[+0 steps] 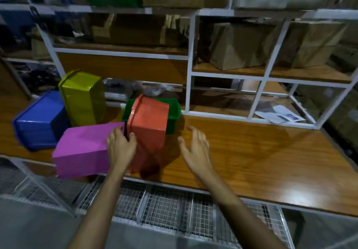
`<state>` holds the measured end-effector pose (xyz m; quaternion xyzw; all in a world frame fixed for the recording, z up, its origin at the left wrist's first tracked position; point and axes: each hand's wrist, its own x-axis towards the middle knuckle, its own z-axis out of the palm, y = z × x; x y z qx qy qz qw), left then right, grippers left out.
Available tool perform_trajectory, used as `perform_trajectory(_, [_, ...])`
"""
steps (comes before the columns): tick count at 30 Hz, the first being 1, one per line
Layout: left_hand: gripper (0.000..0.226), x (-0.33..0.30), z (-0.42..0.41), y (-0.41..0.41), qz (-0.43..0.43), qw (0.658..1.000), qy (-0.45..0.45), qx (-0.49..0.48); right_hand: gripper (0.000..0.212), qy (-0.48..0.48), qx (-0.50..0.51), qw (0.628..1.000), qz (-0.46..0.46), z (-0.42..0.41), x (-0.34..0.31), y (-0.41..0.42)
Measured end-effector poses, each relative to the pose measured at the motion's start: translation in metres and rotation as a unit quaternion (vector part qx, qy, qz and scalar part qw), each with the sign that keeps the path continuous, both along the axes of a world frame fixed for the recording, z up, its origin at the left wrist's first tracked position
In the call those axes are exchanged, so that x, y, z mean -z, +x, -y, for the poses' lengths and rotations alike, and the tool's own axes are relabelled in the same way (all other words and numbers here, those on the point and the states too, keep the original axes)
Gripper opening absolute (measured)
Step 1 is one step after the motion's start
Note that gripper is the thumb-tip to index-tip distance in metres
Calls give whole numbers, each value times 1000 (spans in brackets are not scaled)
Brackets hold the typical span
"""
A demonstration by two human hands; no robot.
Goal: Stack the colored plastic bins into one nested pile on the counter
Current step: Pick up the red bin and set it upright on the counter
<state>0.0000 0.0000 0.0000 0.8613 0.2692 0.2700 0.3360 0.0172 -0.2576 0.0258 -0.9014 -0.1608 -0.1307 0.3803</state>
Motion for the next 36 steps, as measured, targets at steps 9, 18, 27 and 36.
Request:
perform_trajectory(9, [36, 18, 75, -18, 114, 967, 23, 226, 70, 18, 37, 998, -41, -21, -22, 15])
perform_trajectory(18, [46, 69, 237, -18, 42, 843, 223, 488, 39, 24, 242, 957, -161, 145, 22, 23])
perform_trajectory(27, [90, 99, 293, 37, -103, 931, 81, 340, 37, 42, 402, 904, -143, 368, 65, 46])
perform_trajectory(36, [69, 108, 480, 90, -117, 881, -192, 416, 43, 37, 408, 899, -155, 603, 94, 95])
